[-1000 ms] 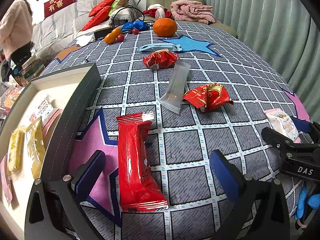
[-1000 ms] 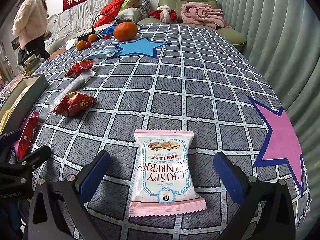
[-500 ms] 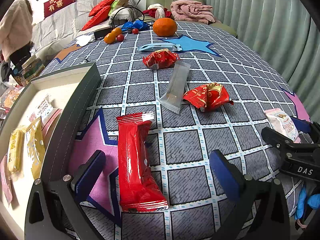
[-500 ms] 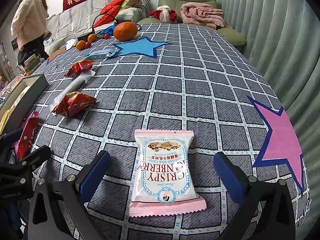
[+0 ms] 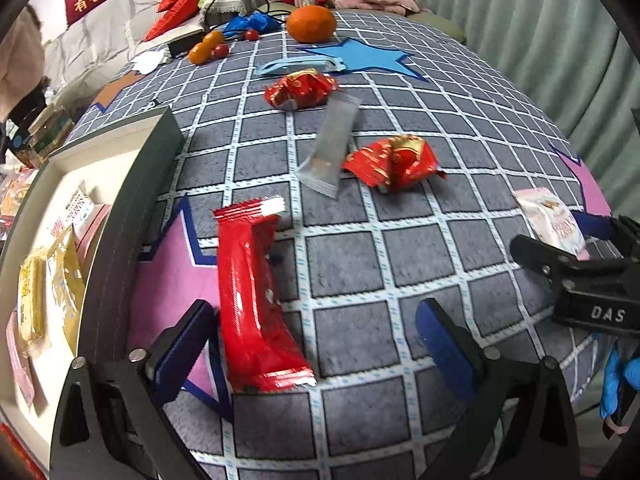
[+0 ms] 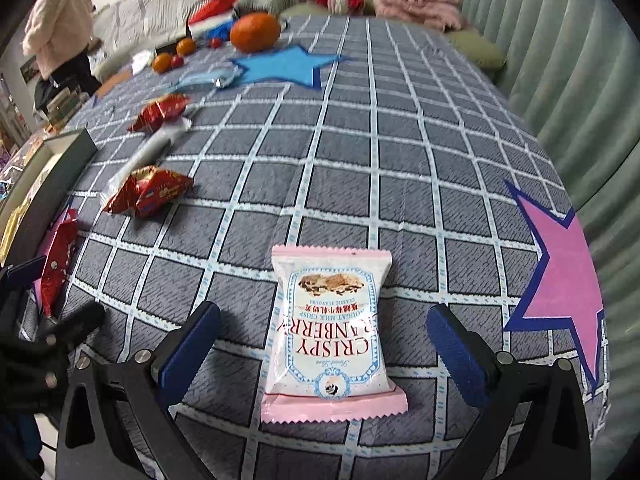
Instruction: Organize snacks
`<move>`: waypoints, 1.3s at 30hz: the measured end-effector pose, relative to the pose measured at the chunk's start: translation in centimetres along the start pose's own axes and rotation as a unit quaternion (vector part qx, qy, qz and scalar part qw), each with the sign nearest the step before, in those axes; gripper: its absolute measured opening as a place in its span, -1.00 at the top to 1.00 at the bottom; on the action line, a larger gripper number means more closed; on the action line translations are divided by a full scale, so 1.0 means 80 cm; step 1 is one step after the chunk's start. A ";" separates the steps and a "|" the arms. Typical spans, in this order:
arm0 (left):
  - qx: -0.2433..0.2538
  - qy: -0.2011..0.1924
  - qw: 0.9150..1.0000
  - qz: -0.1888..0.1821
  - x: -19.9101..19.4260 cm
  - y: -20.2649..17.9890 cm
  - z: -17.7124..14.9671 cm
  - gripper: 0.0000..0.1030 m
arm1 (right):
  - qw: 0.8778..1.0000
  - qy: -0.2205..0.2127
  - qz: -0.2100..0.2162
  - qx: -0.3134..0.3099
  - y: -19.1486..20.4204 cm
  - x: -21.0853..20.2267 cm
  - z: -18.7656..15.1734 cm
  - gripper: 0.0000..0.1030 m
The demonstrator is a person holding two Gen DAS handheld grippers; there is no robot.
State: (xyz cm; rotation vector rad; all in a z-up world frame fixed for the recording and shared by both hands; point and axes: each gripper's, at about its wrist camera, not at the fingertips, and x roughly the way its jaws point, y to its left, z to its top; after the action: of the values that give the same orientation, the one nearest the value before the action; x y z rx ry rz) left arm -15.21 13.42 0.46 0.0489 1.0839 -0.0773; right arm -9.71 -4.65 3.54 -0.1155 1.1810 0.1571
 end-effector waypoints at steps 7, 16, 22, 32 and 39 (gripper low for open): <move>0.015 -0.004 0.999 -0.036 -0.013 -0.004 0.002 0.20 | 1.000 -0.002 0.013 -0.007 0.008 -0.017 0.000 0.19; 0.001 -0.022 0.997 -0.068 -0.042 0.018 -0.006 0.25 | 0.997 0.000 0.079 0.018 0.013 -0.028 -0.006 0.20; -0.010 -0.049 0.996 -0.070 -0.070 0.036 0.002 0.25 | 0.995 -0.012 0.103 0.002 0.046 -0.043 0.012 0.20; -0.061 -0.080 0.994 -0.050 -0.104 0.114 0.007 0.25 | 0.989 -0.017 0.139 -0.050 0.123 -0.060 0.057 0.20; -0.133 -0.089 0.987 -0.003 -0.109 0.205 0.001 0.25 | 0.979 -0.014 0.172 -0.106 0.214 -0.055 0.096 0.20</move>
State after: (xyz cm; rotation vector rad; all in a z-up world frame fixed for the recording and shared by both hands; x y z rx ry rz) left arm -17.76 30.08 8.21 -0.1979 0.9076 0.0575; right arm -7.49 13.26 10.32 -0.0943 1.1475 0.5877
